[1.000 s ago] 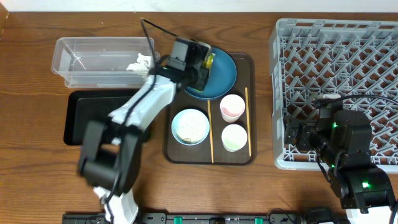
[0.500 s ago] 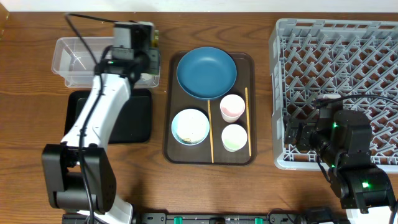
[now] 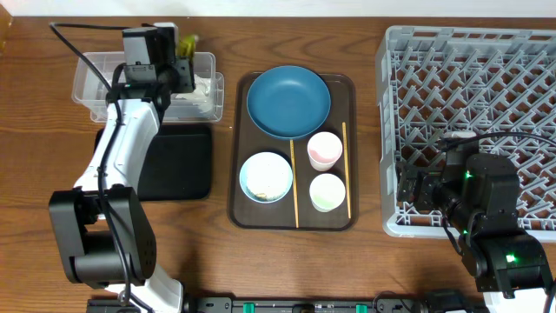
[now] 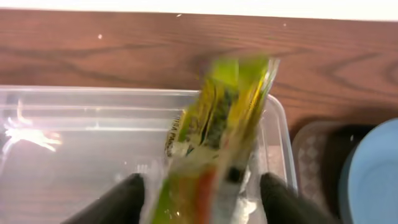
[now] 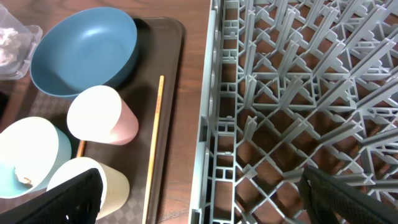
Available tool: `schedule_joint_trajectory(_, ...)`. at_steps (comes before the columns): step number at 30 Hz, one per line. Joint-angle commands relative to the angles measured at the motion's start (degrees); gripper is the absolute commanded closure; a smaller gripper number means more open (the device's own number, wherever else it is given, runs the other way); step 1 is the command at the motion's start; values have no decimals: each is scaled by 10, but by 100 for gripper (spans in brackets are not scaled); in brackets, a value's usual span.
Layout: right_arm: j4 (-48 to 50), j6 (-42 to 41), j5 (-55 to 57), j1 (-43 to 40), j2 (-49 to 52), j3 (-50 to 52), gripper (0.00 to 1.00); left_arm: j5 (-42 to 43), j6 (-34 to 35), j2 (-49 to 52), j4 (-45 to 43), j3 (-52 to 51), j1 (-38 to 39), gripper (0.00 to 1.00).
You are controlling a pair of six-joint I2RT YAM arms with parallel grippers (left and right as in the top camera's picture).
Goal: Sort waste into correct bins and load items into the dishwasher rack
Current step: 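Carry the wrapper to the clear bin and release it, then grasp the light-blue rice bowl rim with the left gripper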
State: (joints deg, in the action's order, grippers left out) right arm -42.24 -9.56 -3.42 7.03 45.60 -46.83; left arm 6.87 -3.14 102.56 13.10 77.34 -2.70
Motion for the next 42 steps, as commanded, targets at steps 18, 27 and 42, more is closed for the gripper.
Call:
schedule_joint_trajectory(18, -7, 9, 2, 5, -2, -11, 1, 2, 158, -143, 292, 6, 75, 10)
schedule_joint_trajectory(27, -8, 9, 2, 5, -2, -11, 1, 1, 247, -119, 379, -13, 192, 10)
schedule_joint_trajectory(42, -9, 9, 2, 5, -2, -11, 1, -1, 275, -18, 375, -23, 343, 10)
